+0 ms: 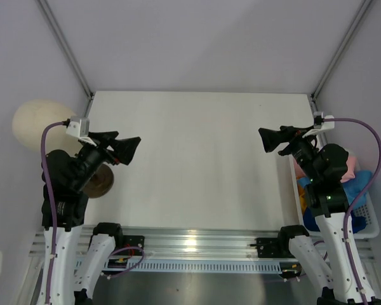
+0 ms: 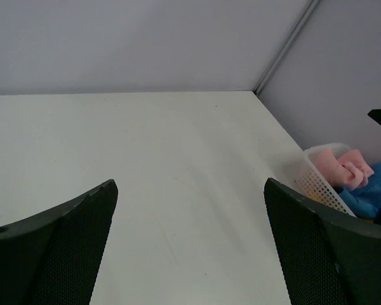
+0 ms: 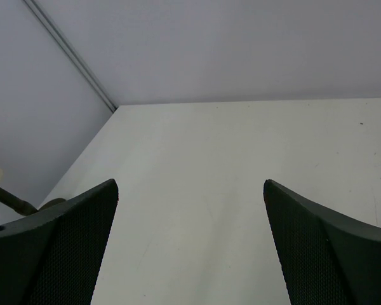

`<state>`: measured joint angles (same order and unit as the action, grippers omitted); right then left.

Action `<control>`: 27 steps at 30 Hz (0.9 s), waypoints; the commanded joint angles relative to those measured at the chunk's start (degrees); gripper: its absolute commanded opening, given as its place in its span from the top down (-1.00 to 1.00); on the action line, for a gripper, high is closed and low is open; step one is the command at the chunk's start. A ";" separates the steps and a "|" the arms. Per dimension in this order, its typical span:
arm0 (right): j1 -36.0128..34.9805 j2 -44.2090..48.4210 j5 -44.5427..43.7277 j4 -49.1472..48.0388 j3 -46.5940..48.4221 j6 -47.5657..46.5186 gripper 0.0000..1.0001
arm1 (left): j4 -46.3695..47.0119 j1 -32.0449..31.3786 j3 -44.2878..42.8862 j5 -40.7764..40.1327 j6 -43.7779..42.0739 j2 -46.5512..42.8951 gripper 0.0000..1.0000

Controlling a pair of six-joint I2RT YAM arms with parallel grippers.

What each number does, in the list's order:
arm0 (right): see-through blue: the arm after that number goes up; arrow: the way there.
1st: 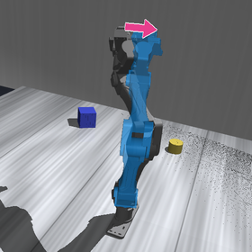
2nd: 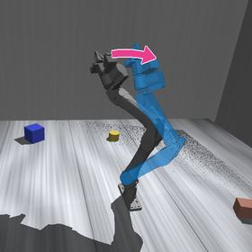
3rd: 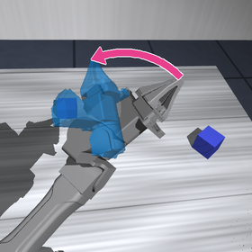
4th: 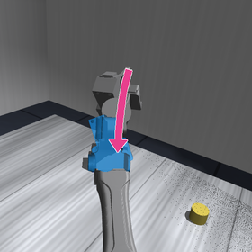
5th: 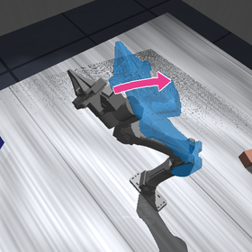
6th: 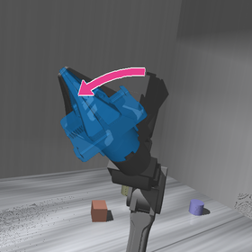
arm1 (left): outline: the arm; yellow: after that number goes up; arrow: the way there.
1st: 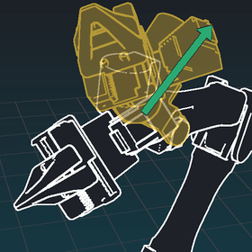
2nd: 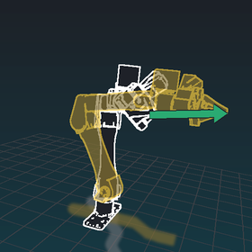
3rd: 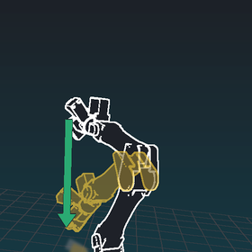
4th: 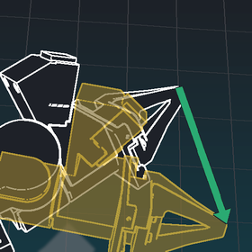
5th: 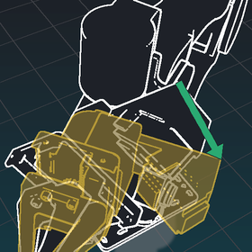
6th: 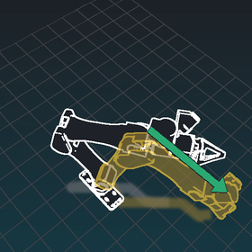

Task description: Stack the hats

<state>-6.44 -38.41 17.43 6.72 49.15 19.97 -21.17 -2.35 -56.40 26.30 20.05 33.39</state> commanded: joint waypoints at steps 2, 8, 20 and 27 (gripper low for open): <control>-0.24 -0.08 0.15 -4.96 0.34 0.07 -0.99 | -0.89 -0.02 -0.38 -0.14 2.44 1.59 -0.99; -0.33 -1.93 0.76 -6.11 -1.07 -0.28 -0.99 | 6.75 -4.84 15.52 3.90 16.93 1.78 -0.99; -0.24 -3.86 4.19 -7.69 -2.22 -3.88 -0.99 | -20.39 -12.86 35.19 -39.98 56.65 -27.20 -0.99; -0.24 -1.84 -0.29 -8.21 -3.70 -4.06 -0.99 | -39.70 -12.85 36.72 -55.28 78.11 -44.45 -0.92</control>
<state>-6.44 -41.39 19.16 1.02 45.76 17.23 -48.93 -15.00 -19.59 -17.02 84.88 0.36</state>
